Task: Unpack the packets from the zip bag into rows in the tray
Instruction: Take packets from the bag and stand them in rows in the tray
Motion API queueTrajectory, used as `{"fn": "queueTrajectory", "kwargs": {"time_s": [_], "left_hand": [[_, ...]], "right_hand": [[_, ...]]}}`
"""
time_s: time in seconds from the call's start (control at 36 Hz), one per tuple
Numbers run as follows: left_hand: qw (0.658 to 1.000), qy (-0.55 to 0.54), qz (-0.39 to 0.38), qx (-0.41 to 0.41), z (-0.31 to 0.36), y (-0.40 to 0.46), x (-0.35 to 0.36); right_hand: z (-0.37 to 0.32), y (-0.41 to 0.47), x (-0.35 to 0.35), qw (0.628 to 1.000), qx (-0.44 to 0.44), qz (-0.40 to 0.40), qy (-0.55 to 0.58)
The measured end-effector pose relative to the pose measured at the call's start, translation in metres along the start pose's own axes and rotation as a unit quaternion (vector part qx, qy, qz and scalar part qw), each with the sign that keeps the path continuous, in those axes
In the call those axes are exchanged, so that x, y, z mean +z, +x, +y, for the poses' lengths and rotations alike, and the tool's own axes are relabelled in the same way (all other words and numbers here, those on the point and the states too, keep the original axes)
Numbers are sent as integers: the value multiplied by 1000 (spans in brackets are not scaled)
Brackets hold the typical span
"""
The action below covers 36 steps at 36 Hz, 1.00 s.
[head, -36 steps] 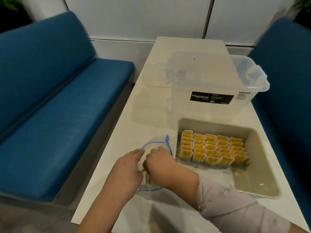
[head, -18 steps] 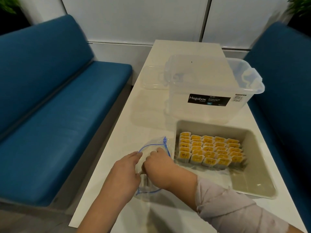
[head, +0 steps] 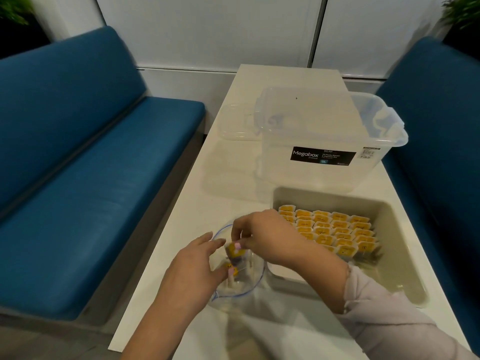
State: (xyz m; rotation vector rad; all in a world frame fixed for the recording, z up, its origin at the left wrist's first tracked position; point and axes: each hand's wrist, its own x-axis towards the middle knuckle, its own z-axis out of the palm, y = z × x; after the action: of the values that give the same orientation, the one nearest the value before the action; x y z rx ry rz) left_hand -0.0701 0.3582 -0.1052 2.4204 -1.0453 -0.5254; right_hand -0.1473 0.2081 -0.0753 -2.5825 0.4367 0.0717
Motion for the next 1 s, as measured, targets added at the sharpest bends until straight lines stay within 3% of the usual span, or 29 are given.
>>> {"fn": "queueTrajectory", "kwargs": {"time_s": [0.36, 0.75, 0.89, 1.0], "left_hand": [[999, -29, 24, -5, 9, 0, -3], [992, -102, 67, 36, 26, -2, -10], [958, -254, 133, 32, 40, -10, -17], [924, -366, 112, 14, 45, -8, -16]], "right_hand": [[8, -6, -17, 980, 37, 24, 196], [11, -11, -28, 950, 35, 56, 304], [9, -15, -39, 935, 30, 66, 348], [8, -17, -45, 924, 21, 76, 374]]}}
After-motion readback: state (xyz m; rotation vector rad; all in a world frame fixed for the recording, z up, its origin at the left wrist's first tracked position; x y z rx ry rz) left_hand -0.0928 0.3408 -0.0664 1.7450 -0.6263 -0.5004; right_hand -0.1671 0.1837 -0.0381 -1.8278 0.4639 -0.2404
